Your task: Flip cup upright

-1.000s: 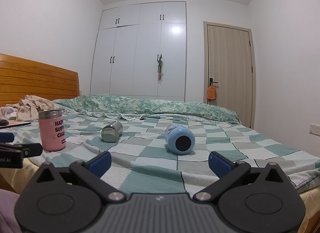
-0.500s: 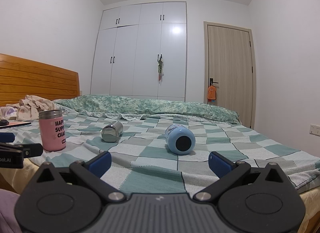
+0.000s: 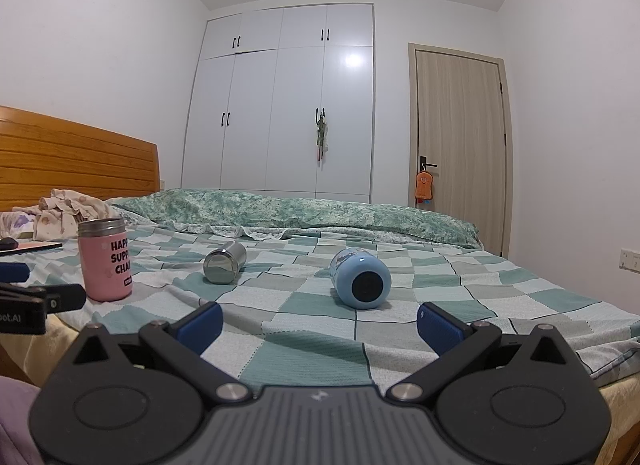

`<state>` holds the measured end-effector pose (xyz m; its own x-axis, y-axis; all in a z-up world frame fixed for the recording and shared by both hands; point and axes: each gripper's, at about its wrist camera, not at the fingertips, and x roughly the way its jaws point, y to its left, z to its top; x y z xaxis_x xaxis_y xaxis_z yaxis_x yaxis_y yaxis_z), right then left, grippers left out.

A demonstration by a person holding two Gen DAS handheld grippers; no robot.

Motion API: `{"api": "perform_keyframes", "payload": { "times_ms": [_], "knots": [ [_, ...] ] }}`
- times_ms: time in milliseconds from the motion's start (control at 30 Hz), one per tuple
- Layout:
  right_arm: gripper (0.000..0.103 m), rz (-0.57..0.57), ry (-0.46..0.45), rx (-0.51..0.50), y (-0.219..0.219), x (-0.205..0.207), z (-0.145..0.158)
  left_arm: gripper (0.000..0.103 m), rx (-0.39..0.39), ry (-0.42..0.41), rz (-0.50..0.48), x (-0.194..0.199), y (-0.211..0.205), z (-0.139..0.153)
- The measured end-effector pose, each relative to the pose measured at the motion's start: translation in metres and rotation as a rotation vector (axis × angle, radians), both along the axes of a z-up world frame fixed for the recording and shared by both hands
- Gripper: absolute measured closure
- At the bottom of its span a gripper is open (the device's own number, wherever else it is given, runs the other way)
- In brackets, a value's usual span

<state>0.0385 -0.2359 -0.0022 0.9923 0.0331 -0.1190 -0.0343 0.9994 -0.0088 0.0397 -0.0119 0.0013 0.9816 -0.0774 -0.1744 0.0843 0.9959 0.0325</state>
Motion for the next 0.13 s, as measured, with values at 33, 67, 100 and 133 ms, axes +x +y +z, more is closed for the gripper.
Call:
{"api": "perform_keyframes", "payload": {
  "times_ms": [33,67,100,133],
  "knots": [
    [0.0,0.0,0.0,0.0,0.0001,-0.0002,0.0001,0.0,0.0,0.001,0.0,0.0002,-0.0003,0.0],
    [0.0,0.0,-0.001,0.0,0.0,-0.0001,0.0,0.0,0.0,0.002,0.002,0.0004,0.0001,-0.0003],
    [0.0,0.0,0.0,0.0,0.0002,-0.0001,0.0,0.0,0.001,0.003,0.003,0.0007,0.0,-0.0003],
    [0.0,0.0,0.0,0.0,0.0001,0.0001,-0.0001,0.0,0.0,0.004,0.003,0.0008,-0.0001,-0.0003]
  ]
}}
